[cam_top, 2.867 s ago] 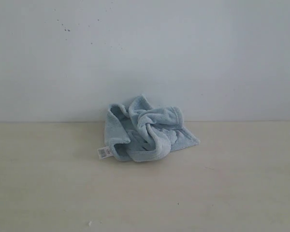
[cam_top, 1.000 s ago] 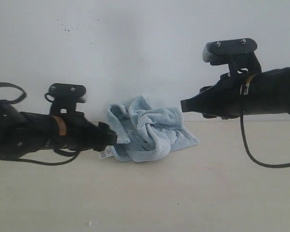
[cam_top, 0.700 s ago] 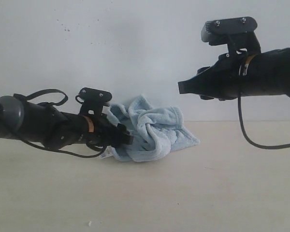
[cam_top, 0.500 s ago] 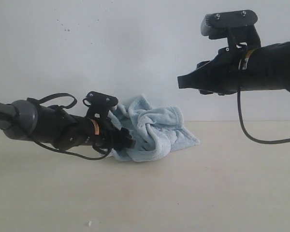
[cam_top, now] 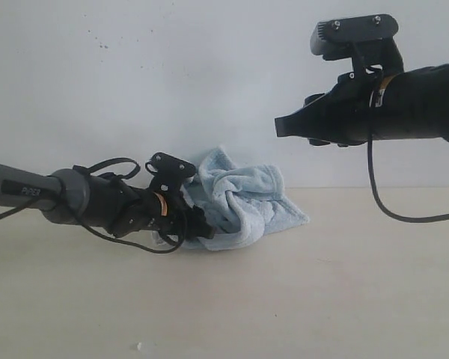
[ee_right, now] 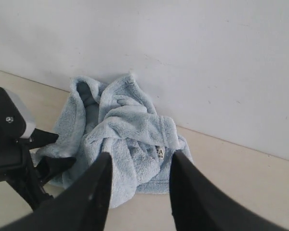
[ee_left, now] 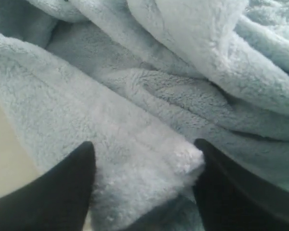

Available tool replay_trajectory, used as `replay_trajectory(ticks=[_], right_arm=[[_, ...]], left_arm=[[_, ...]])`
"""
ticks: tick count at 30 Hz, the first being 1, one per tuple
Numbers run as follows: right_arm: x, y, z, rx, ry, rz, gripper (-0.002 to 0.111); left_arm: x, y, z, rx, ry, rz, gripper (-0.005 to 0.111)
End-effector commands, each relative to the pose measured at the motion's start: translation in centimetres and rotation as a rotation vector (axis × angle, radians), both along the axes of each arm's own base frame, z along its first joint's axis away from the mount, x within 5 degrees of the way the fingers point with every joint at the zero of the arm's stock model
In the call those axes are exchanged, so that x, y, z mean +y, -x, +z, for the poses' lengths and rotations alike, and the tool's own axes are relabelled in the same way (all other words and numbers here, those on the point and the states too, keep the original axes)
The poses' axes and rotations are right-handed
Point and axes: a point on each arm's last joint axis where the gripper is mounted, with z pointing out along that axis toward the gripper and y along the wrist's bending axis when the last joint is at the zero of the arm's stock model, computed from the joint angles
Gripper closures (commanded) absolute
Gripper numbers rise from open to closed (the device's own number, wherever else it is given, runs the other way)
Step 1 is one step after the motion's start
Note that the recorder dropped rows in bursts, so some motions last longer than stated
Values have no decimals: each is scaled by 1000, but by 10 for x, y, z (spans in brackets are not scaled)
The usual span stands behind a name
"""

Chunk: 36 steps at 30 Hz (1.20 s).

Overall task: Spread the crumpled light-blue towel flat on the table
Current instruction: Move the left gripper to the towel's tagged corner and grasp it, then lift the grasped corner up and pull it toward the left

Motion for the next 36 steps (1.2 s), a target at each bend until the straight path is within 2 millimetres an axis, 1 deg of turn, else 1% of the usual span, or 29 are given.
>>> replay_trajectory(ticks=[1, 3, 7, 10, 12, 15, 19, 20, 22, 24, 25, 26, 27, 29, 30, 32, 33, 34, 36], right_arm=[[0, -1, 3, -18, 5, 4, 70], [0, -1, 3, -18, 5, 4, 70], [0, -1, 3, -18, 5, 4, 70], [0, -1, 2, -9, 7, 2, 70], [-1, -1, 1, 4, 13, 0, 70], [-2, 0, -2, 34, 28, -6, 70], [-3, 1, -5, 65, 43, -13, 70], [-3, 2, -6, 72, 46, -15, 70], [-5, 5, -4, 86, 54, -20, 71], [-7, 8, 0, 94, 59, -24, 73], [-9, 12, 4, 87, 58, -25, 74], [-10, 16, 6, 83, 56, -25, 74], [-12, 20, 9, 73, 54, -24, 74], [-16, 29, 16, 55, 47, -23, 74], [-19, 35, 19, 47, 43, -24, 74], [-23, 43, 21, 33, 53, -16, 74], [-24, 47, 18, 38, 63, -13, 74], [-25, 49, 13, 55, 71, -14, 74], [-26, 53, -3, 100, 97, -8, 76]], left_arm=[[-4, -9, -10, -3, -19, -7, 80], [-4, -10, -12, 2, -29, -6, 101], [-1, -9, -5, 12, -54, 3, 102], [6, -10, 12, 18, -72, 32, 102], [13, -11, 31, 10, -67, 62, 103], [24, -9, 68, -17, -58, 103, 103], [38, 1, 111, -27, -67, 149, 103], [40, 5, 118, -32, -67, 154, 103], [45, 17, 131, -41, -62, 153, 103], [49, 30, 139, -49, -55, 147, 103], [52, 39, 147, -62, -47, 142, 103], [55, 48, 147, -59, -43, 137, 103], [58, 58, 156, -79, -19, 132, 103], [63, 75, 162, -93, 0, 123, 103], [67, 88, 169, -108, 14, 119, 103], [72, 104, 181, -143, 35, 109, 103], [76, 117, 191, -175, 57, 101, 103], [79, 124, 198, -196, 77, 102, 103], [86, 143, 219, -246, 121, 109, 103]])
